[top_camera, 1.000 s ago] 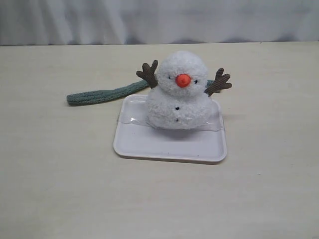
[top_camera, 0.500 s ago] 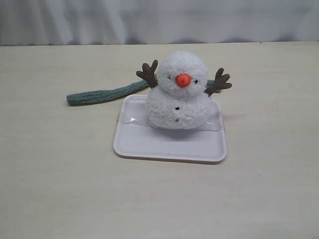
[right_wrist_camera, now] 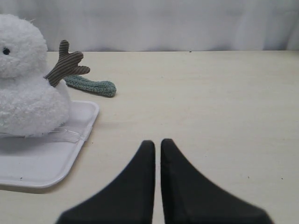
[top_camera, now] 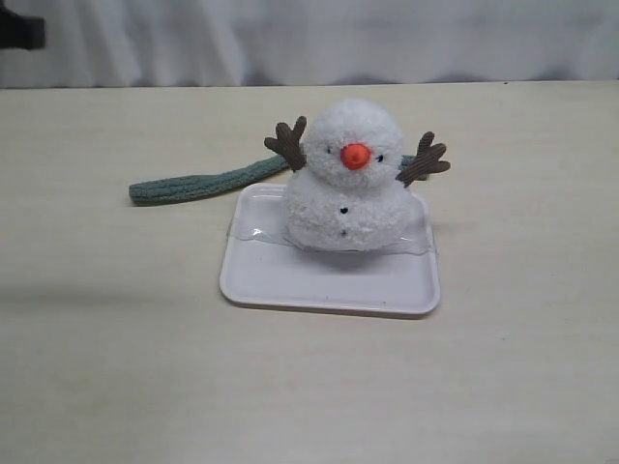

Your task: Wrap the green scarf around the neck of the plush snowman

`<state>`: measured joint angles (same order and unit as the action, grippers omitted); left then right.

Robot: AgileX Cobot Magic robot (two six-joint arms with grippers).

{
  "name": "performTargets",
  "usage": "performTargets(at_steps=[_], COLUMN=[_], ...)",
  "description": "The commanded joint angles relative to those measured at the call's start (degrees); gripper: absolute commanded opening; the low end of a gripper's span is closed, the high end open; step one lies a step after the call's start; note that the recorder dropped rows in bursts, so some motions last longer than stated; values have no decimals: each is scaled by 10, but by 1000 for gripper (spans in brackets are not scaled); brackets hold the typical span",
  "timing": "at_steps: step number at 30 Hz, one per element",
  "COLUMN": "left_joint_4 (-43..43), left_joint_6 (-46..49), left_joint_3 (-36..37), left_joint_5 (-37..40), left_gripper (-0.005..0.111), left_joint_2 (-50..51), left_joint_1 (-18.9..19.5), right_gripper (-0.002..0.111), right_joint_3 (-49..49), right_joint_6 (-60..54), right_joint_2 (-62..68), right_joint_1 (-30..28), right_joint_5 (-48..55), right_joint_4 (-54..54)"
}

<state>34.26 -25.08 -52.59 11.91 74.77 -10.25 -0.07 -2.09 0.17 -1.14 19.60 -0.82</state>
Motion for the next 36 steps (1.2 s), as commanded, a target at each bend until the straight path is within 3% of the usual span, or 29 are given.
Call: performTargets(at_steps=[1, 3, 5, 10, 12, 15, 20, 25, 29, 33, 36], left_joint_4=[-59, -120, -187, -460, -547, -649, -841, -945, -949, -950, -967], left_joint_6=[127, 185, 281, 669, 773, 860, 1098, 1168, 1170, 1170, 1170], left_joint_3=[-108, -146, -180, -264, -295, -325, -339, -339, -342, -360, -362], left_joint_5=[121, 134, 144, 224, 258, 260, 257, 222, 145, 149, 106], left_gripper=[31, 45, 51, 51, 51, 51, 51, 51, 51, 51, 51], left_joint_2=[170, 236, 288, 403, 440, 474, 494, 528, 551, 567, 575], left_joint_1=[-22, -22, -25, -25, -25, -25, -25, -42, -65, -75, -84], right_gripper=[4, 4, 4, 4, 4, 4, 4, 4, 4, 4, 4], right_joint_3=[1, 1, 1, 1, 1, 1, 1, 1, 1, 1, 1], right_joint_6=[0, 0, 0, 0, 0, 0, 0, 0, 0, 0, 0], right_joint_2=[-2, -2, -2, -2, -2, -2, -2, -2, -2, -2, -2], right_joint_1=[-1, -1, -1, -1, -1, -1, -1, -1, -1, -1, -1], right_joint_5=[1, 1, 1, 1, 1, 1, 1, 1, 1, 1, 1], right_joint_4=[-1, -1, -1, -1, -1, -1, -1, -1, -1, -1, -1])
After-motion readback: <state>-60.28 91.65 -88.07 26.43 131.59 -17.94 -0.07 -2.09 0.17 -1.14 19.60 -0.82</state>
